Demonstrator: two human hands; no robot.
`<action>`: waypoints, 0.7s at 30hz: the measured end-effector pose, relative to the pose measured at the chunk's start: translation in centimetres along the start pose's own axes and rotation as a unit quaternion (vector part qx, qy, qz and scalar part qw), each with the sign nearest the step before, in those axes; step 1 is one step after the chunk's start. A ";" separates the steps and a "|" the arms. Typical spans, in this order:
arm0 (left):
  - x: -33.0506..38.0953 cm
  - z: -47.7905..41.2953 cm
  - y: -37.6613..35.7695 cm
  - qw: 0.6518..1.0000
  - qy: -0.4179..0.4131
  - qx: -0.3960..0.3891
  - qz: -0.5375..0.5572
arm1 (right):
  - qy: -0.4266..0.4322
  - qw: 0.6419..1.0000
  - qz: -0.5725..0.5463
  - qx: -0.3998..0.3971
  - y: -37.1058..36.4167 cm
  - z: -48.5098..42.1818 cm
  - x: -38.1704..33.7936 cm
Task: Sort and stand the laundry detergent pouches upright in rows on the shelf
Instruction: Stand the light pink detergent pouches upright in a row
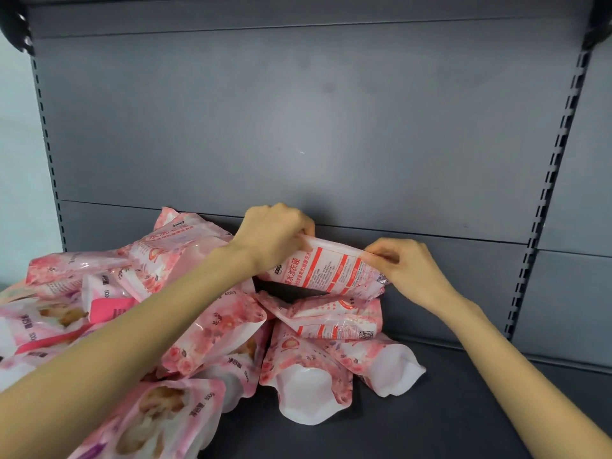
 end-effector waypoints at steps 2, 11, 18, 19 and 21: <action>0.7 -0.4 0.5 1.000 -0.014 0.009 -0.004 | -0.001 1.000 -0.003 -0.007 0.1 0.0 -0.2; 5.2 -0.9 2.9 0.990 -0.104 0.086 -0.042 | 0.004 0.997 -0.038 0.065 0.9 0.0 -2.5; 4.6 -1.3 3.1 0.982 -0.118 0.078 0.122 | -0.008 0.989 -0.099 0.111 1.6 0.1 -2.0; 4.3 -1.4 3.0 0.980 -0.107 0.071 0.151 | -0.009 0.988 -0.107 0.115 1.7 0.1 -1.9; 3.0 -1.9 2.5 0.975 -0.066 0.044 0.207 | -0.017 0.984 -0.122 0.128 2.2 0.1 -1.4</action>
Point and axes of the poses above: each hand's wrist, its own z-axis away from the middle knuckle, its own y-axis out of the back of the hand, x = y × z, the point moved 9 cm from there along -z, towards the middle knuckle, and after that the axes turned 10 degrees about y, right-handed, at the moved point
